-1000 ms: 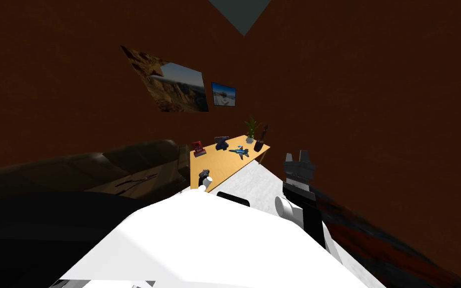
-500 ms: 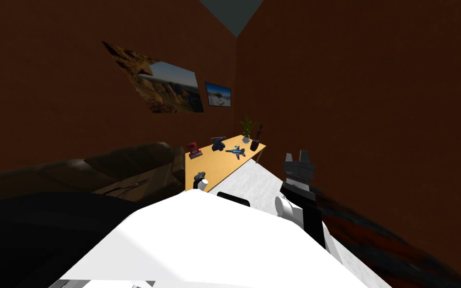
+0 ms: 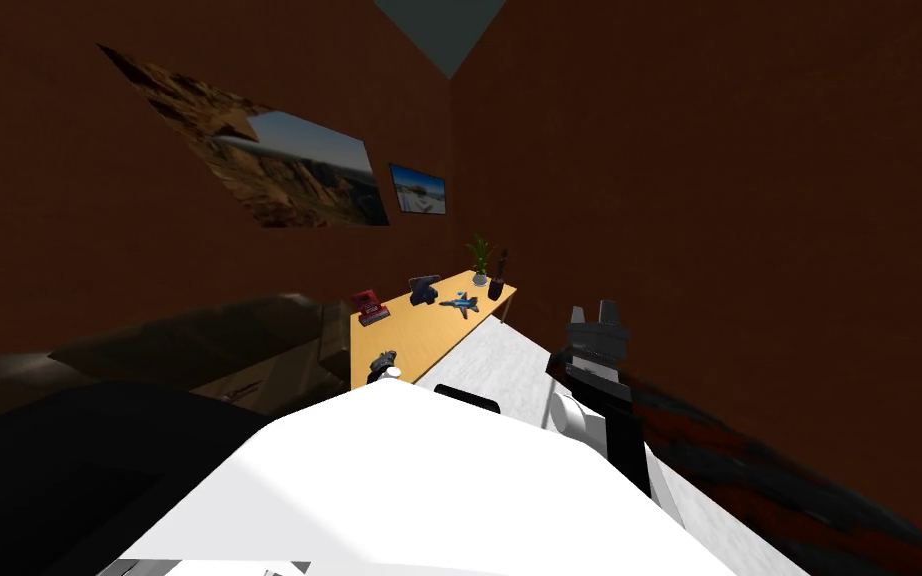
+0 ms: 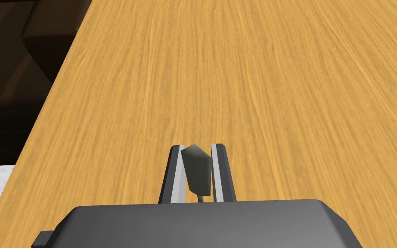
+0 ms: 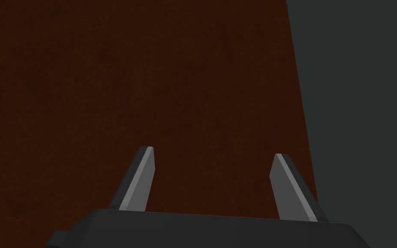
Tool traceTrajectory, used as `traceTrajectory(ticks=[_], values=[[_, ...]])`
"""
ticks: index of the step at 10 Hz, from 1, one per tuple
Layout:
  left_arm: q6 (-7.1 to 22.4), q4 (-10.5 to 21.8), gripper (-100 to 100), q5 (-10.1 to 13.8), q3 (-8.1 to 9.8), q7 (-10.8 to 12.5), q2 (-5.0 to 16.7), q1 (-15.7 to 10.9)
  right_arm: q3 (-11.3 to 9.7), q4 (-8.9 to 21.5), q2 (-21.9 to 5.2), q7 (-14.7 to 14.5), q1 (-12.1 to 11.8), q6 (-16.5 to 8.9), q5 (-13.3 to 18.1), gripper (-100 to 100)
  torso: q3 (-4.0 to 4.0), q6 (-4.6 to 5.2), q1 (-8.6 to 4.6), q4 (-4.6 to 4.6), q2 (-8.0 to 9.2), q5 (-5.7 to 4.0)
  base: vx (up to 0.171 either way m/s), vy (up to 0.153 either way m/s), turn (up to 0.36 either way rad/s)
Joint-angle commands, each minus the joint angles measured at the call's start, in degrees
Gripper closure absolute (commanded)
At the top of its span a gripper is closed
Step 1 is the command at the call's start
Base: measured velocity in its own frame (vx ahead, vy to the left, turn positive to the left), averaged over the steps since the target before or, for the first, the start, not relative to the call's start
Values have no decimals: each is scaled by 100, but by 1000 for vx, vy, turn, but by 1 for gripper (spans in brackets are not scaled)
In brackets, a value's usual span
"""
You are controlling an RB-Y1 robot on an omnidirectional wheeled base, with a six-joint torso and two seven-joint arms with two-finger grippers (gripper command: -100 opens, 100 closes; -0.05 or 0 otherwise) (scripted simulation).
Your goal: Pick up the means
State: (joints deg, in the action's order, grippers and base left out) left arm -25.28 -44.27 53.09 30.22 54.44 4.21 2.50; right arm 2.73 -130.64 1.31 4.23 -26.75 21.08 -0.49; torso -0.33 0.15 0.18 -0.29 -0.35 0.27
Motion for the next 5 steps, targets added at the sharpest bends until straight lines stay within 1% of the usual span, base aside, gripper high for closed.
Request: traceTrajectory(ticks=[1, 2, 3, 4, 5], values=[[-101, 204, 100, 127, -186, 236, 182, 163, 0, 0, 0, 0, 0, 0, 0, 0, 0, 0, 0, 0, 0, 0, 34, -52, -121], [-101, 204, 100, 127, -186, 236, 182, 163, 1, 0, 0, 0, -1, 0, 0, 0, -3, -7, 9, -6, 0, 6, 14, -21, 22], [-15, -52, 100, 415, -281, 295, 327, 405, 1, 0, 0, 0, -1, 0, 0, 0, 0, -13, 21, -7, 6, 7, 13, -53, -242], [-15, -52, 100, 419, -281, 295, 327, 527, 0, 0, 0, 0, 0, 0, 0, 0, 2, 0, 14, 0, 6, 3, 22, -45, -150], [-15, -52, 100, 419, -281, 295, 327, 527, 1, 0, 0, 0, -1, 0, 0, 0, 1, -7, 13, -4, 6, 7, 22, -23, 11]])
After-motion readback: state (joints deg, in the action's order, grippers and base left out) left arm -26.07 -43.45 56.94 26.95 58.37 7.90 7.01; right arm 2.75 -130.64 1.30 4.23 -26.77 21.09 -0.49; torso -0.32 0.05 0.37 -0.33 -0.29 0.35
